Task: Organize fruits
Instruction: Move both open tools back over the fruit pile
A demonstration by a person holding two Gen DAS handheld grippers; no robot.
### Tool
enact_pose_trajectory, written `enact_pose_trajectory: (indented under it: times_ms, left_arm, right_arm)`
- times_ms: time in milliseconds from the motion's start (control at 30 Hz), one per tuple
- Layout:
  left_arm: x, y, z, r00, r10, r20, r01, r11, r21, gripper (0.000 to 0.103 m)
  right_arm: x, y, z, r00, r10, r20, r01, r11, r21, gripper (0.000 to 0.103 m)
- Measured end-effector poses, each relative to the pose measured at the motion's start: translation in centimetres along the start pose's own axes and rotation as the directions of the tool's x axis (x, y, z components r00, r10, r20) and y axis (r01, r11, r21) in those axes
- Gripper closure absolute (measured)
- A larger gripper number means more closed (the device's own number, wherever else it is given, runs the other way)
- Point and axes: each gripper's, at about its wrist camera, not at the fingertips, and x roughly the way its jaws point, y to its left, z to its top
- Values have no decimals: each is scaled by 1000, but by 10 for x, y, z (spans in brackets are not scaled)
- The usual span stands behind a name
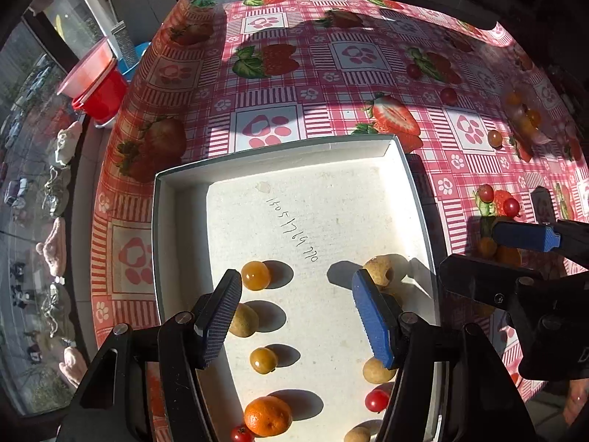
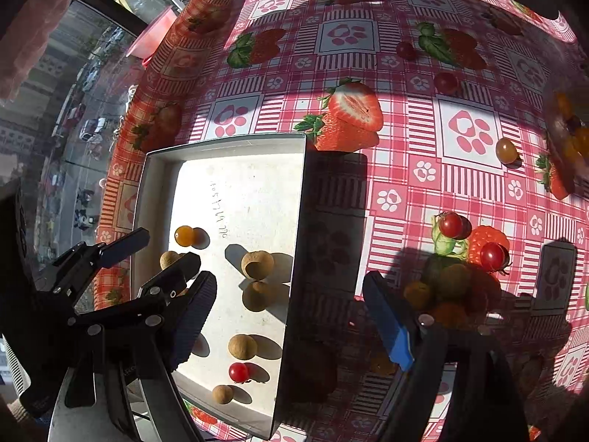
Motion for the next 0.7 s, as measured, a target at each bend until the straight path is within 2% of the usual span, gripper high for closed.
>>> enact_pose_trajectory:
  times_ms: [167,367,633,700]
  left_arm:
    - [-7,-45,17,999,-36,26,34,995,91,39]
    - [-1,-95,39,995,-99,10,96,985,141,39]
    - [36,-148,57,993,-116,-29,120,970,214,39]
    - [44,-153,62,992,-124,-40,129,968,213,39]
  right_arm:
    - [-16,-55,-10,996,-87,16,85,992,92,19]
    - [-25,-124,-21,982,-191,-5,188,957,222,19]
    - [-29,-163,-22,974,-226,1,217,936,278,20]
    - [-32,-172,-23,980,-200,10,188,934,303,20]
